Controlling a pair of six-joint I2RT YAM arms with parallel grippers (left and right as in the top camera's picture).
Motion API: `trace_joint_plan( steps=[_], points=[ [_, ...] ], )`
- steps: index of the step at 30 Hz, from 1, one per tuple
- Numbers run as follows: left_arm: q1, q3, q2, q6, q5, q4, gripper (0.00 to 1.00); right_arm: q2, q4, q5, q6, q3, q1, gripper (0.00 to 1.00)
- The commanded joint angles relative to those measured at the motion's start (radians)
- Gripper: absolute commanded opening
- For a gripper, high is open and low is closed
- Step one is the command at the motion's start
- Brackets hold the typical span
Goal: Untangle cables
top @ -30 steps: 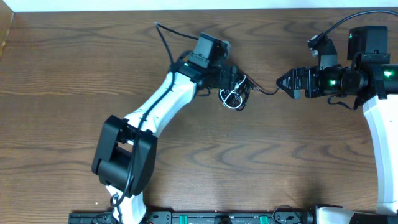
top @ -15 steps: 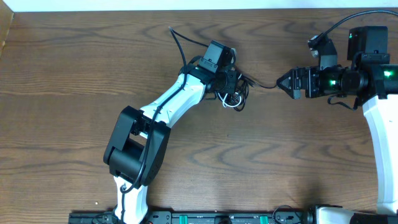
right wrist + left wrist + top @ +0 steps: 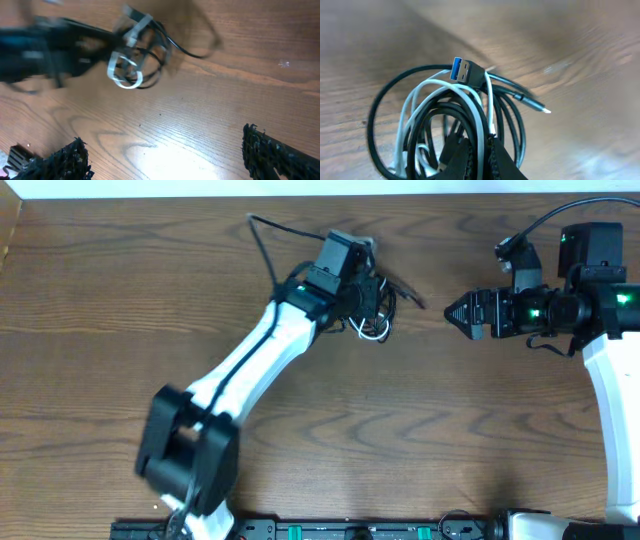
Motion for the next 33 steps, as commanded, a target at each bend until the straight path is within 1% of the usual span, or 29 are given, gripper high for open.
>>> trace_joint_plan(
  steps=[1,3,8,12,17,20,27,31,33],
  points=[
    [0.005,0.019,-0.122,-0.124,-0.004,-0.023,0.08,0.001,0.003,-0.01,0.021,-0.013,0.01,0.95],
    [0.005,0.019,-0.153,-0.177,-0.004,-0.042,0.08,0.001,0.012,-0.01,0.055,-0.013,0.014,0.95],
    [0.005,0.019,-0.189,-0.258,0.019,-0.09,0.08,0.002,0.047,-0.011,0.148,-0.013,0.051,0.92],
    [0.005,0.019,-0.188,-0.259,0.114,-0.093,0.08,0.008,0.081,-0.005,0.237,-0.013,0.103,0.85],
    [0.005,0.019,-0.188,-0.259,0.154,-0.111,0.08,0.046,0.092,0.063,0.384,-0.013,0.153,0.72],
    [0.005,0.019,-0.188,-0.259,0.154,-0.132,0.08,0.084,0.095,0.065,0.414,-0.014,0.169,0.66],
    [0.005,0.019,-0.188,-0.258,0.174,-0.159,0.08,0.163,0.168,-0.027,0.424,-0.013,0.216,0.6],
    [0.005,0.019,-0.188,-0.258,0.172,-0.156,0.08,0.203,0.214,-0.028,0.47,-0.013,0.253,0.56],
    [0.005,0.019,-0.188,-0.259,0.173,-0.154,0.08,0.227,0.231,-0.028,0.501,-0.013,0.27,0.52]
  ],
)
